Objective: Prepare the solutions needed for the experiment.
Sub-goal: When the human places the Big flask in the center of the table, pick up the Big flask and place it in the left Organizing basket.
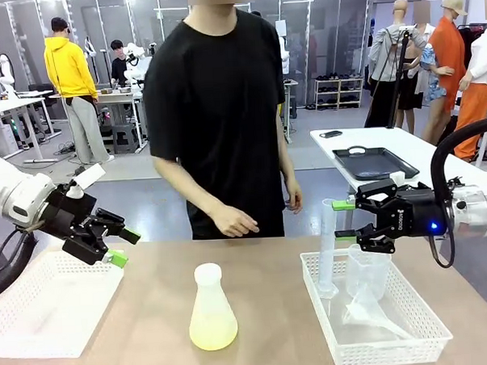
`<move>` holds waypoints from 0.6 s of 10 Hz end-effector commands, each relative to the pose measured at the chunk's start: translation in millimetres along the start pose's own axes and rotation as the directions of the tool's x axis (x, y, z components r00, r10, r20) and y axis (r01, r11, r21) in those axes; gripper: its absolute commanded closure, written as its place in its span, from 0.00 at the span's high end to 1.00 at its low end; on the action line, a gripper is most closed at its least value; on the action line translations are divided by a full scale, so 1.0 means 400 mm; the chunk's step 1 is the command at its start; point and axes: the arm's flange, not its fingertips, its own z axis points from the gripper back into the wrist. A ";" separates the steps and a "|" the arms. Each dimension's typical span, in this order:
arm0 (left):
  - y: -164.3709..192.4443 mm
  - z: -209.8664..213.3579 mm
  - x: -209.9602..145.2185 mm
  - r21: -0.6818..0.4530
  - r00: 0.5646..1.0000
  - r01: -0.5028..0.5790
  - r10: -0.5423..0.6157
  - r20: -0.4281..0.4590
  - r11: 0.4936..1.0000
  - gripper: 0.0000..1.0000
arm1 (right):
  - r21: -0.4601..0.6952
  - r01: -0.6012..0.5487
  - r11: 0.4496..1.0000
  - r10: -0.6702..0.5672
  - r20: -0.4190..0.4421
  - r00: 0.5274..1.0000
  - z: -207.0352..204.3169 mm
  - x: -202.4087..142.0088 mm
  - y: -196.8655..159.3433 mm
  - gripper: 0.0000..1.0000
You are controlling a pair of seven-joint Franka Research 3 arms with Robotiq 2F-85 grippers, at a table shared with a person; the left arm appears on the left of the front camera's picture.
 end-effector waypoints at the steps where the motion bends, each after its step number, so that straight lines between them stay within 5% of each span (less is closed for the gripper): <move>1: 0.070 -0.049 -0.040 -0.006 0.998 0.059 -0.058 0.036 0.998 1.00 | 0.013 0.000 1.000 0.000 0.002 1.000 0.000 0.000 0.002 0.64; 4: 0.142 -0.106 -0.091 -0.064 0.953 0.232 -0.214 0.214 0.971 1.00 | 0.013 0.000 1.000 0.000 0.002 1.000 0.000 0.000 0.002 0.64; 6: 0.151 -0.146 -0.106 -0.104 0.935 0.245 -0.207 0.288 0.964 1.00 | 0.013 0.000 1.000 0.000 0.002 1.000 0.000 0.000 0.002 0.64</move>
